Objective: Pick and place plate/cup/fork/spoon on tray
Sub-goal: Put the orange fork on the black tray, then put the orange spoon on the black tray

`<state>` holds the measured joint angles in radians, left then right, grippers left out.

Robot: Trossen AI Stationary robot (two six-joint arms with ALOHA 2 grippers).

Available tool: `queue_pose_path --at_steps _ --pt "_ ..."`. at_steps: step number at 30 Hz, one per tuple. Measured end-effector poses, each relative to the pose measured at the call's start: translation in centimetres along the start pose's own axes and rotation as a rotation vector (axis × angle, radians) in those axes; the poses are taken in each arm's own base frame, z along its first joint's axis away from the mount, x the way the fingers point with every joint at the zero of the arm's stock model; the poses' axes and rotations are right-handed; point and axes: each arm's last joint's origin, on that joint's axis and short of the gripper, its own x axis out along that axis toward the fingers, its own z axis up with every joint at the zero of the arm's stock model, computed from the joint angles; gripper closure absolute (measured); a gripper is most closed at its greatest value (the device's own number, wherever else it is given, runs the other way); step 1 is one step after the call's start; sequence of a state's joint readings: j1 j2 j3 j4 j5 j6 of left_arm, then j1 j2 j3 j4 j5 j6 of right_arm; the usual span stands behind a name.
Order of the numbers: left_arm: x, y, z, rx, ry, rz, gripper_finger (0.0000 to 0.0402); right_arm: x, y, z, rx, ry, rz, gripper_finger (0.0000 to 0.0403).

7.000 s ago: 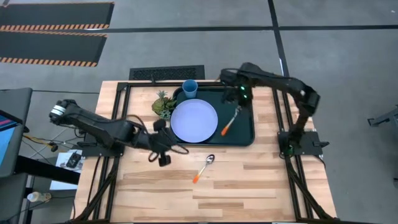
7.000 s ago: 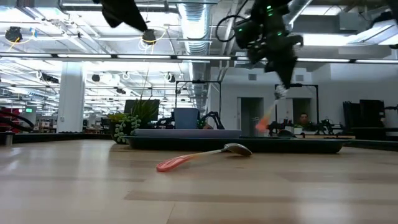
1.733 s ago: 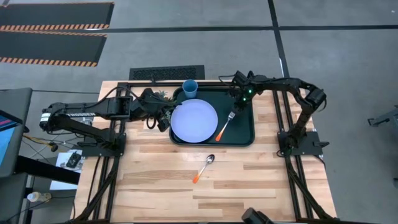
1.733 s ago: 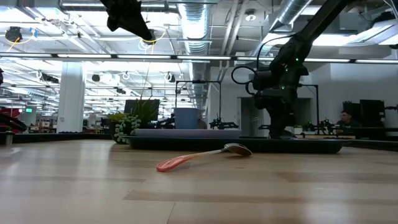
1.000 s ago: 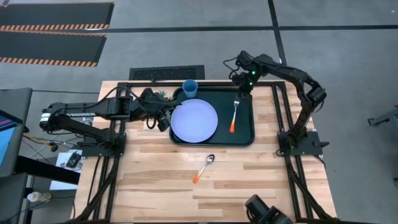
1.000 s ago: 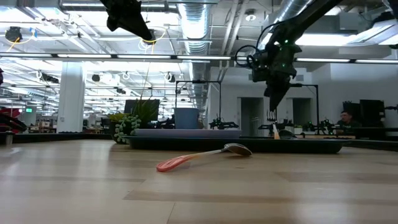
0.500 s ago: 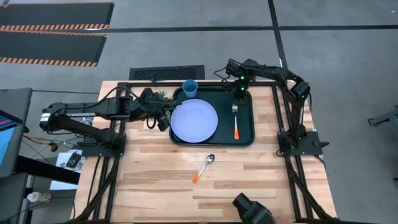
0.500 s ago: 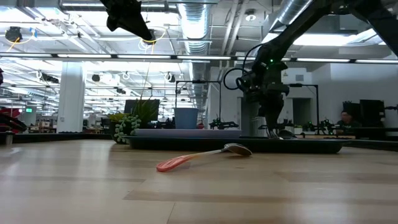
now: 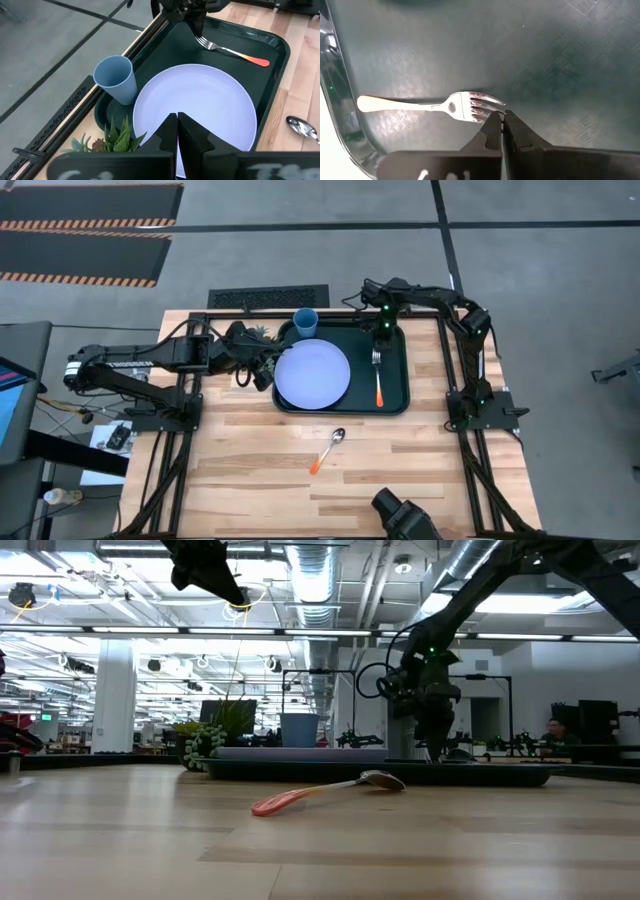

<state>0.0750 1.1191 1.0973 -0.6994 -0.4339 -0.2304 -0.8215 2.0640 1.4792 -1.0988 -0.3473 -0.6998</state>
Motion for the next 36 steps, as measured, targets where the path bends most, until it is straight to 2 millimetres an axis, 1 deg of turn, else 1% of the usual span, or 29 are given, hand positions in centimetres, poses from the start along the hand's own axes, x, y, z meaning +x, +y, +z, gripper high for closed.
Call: queue_pose_path --at_steps 5,12,24,27,30,32,34,36 --pt "0.0 0.0 0.0 0.002 -0.004 0.015 0.0401 0.0 -0.1 0.1 0.018 -0.009 -0.008 0.0383" --pt "0.0 0.1 0.0 0.001 -0.004 0.018 0.0402 0.0 -0.2 0.2 0.035 -0.012 -0.025 0.0336" --pt "0.0 0.0 0.0 -0.001 -0.005 0.018 0.0402 -0.2 -0.3 0.2 0.042 -0.017 -0.029 0.0274" --pt "0.0 0.0 0.0 -0.001 -0.005 0.018 0.0401 -1.6 -0.6 0.3 0.082 -0.049 -0.051 0.0258" --pt "0.0 0.0 0.0 -0.002 -0.005 0.016 0.0401 -4.0 -0.5 0.1 0.137 -0.089 -0.074 0.0242" --pt "0.0 0.0 0.0 -0.002 -0.004 0.011 0.0401 -5.5 -0.1 -0.2 0.199 -0.105 -0.076 0.0233" --pt "0.0 0.0 0.0 -0.003 0.0 -0.006 0.0402 -6.8 0.9 -0.6 0.269 -0.133 -0.04 0.0225" --pt "0.0 0.0 0.0 -0.003 0.003 -0.016 0.0401 -7.7 2.7 -0.6 0.304 -0.164 0.065 0.022"
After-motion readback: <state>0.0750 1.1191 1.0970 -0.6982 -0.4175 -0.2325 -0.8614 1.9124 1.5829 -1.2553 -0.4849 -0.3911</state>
